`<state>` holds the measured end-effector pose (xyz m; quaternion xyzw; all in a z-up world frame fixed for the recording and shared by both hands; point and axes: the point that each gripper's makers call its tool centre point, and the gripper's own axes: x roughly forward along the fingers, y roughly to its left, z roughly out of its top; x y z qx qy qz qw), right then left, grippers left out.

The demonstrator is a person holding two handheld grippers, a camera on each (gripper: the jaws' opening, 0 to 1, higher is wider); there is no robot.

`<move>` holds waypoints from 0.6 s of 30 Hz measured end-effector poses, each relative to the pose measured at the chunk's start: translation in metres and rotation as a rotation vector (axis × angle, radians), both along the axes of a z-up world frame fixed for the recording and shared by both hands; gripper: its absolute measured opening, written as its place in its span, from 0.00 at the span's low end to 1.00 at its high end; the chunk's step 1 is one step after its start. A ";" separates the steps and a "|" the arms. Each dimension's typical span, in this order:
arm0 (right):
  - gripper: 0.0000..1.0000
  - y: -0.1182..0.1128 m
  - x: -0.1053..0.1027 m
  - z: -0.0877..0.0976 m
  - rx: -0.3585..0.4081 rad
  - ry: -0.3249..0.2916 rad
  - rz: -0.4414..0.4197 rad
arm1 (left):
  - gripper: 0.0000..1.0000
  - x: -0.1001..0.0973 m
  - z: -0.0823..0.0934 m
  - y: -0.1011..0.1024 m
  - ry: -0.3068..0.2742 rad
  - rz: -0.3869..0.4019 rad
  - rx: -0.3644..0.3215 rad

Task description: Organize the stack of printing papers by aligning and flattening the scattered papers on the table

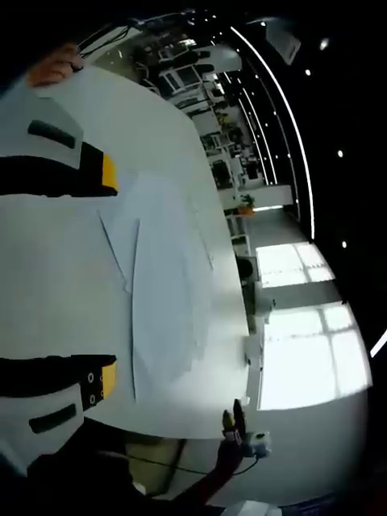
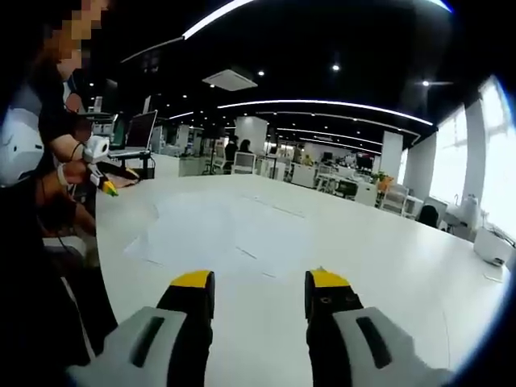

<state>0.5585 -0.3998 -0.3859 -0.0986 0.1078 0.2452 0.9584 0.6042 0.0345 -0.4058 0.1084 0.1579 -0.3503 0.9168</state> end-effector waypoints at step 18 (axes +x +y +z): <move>0.40 0.007 0.001 0.000 0.000 0.003 0.017 | 0.83 -0.002 0.000 -0.006 -0.007 -0.013 -0.023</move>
